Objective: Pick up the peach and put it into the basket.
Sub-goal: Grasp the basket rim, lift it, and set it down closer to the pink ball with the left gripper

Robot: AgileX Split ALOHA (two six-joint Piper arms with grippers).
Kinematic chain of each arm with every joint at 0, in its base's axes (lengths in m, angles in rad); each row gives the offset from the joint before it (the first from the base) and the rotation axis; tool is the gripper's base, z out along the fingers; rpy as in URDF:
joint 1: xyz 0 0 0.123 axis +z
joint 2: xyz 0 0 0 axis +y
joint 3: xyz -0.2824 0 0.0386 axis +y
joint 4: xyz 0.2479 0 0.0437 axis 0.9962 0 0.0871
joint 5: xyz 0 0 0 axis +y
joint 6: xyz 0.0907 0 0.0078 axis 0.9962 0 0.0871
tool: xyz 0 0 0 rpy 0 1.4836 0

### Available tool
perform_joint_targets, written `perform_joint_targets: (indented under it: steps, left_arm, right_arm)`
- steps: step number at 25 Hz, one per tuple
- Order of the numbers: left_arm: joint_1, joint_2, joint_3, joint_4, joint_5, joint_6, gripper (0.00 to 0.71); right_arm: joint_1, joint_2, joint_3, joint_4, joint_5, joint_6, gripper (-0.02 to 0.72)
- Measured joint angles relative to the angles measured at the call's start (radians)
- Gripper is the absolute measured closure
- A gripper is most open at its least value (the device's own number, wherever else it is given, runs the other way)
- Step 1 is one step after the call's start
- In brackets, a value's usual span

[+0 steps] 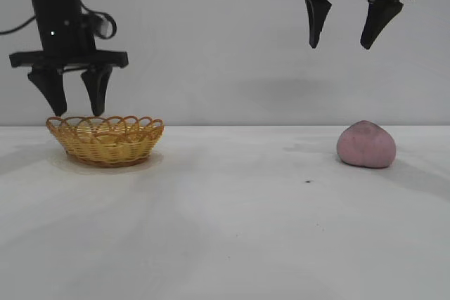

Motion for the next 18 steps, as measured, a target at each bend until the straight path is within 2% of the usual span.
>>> perform_joint_targets:
  steps: [3, 4, 6, 7, 8, 10, 11, 18]
  left_arm:
    - [0.0, 0.013, 0.0, -0.002, 0.0, 0.0, 0.31]
    - [0.0, 0.013, 0.0, -0.002, 0.0, 0.004, 0.422]
    - [0.0, 0.013, 0.0, -0.004, 0.002, 0.025, 0.59]
    - [0.002, 0.013, 0.0, -0.015, 0.002, 0.038, 0.637]
    - [0.001, 0.013, 0.0, -0.028, 0.002, 0.042, 0.657]
    - [0.006, 0.013, 0.0, -0.058, 0.002, 0.046, 0.646]
    - [0.008, 0.013, 0.0, -0.082, 0.002, 0.046, 0.71]
    - [0.008, -0.054, 0.015, -0.279, -0.017, 0.049, 0.71]
  right_arm:
    - [0.0, 0.0, 0.0, 0.0, -0.004, 0.0, 0.169]
    - [0.0, 0.0, 0.0, 0.0, -0.005, 0.0, 0.169]
    - [0.0, 0.0, 0.0, 0.0, -0.005, 0.0, 0.169]
    - [0.0, 0.0, 0.0, 0.0, -0.005, 0.0, 0.169]
    - [0.0, 0.0, 0.0, 0.0, -0.005, 0.0, 0.169]
    - [0.0, 0.0, 0.0, 0.0, -0.005, 0.0, 0.169]
    - [0.0, 0.0, 0.0, 0.0, -0.005, 0.0, 0.169]
    - [0.0, 0.0, 0.0, -0.013, -0.003, 0.0, 0.169]
